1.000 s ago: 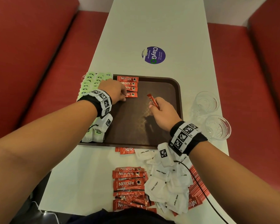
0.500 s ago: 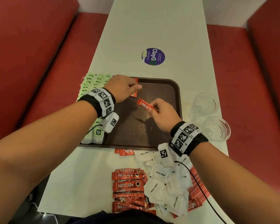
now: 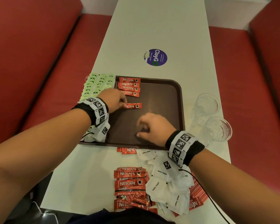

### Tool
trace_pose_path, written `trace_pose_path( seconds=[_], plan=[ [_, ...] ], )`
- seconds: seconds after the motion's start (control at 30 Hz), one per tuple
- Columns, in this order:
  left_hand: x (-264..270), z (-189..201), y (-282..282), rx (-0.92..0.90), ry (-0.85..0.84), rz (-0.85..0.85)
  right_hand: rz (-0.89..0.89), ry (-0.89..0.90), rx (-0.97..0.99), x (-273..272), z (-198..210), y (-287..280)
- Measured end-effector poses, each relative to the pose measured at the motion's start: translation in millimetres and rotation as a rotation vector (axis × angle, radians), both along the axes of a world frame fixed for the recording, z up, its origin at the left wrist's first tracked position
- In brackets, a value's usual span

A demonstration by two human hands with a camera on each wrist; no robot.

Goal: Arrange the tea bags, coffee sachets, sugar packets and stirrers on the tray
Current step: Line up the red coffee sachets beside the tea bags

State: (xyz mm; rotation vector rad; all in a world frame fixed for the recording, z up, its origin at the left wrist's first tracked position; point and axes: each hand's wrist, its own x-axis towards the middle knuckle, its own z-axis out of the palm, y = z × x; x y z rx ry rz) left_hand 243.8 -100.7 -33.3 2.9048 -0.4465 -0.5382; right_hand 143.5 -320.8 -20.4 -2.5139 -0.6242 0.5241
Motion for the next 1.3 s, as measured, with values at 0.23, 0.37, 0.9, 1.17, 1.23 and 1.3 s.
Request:
trace_pose_path(
  seconds=[0.23, 0.37, 0.9, 1.17, 1.23, 1.3],
  plan=[
    [7.2, -13.0, -1.4, 0.003, -0.034, 0.02, 0.438, 0.077, -0.297, -33.7, -0.3, 30.7],
    [12.5, -13.8, -2.8, 0.009, 0.014, -0.005, 0.504, 0.067, -0.412, -45.0, 1.1, 32.5],
    [-6.4, 17.8, -14.7, -0.067, -0.159, 0.054, 0.441, 0.085, -0.52, -62.8, -0.7, 28.3],
    [-116.9, 25.5, -0.4, -0.18, -0.041, -0.055, 0.383, 0.085, -0.487, -70.3, -5.0, 31.6],
    [-140.1, 23.8, 1.7, -0.171, -0.025, -0.085, 0.35, 0.072, -0.464, -71.9, -3.3, 33.1],
    [-159.4, 18.5, 4.0, -0.144, -0.024, -0.109, 0.291, 0.039, -0.425, -72.6, -2.1, 34.9]
  ],
)
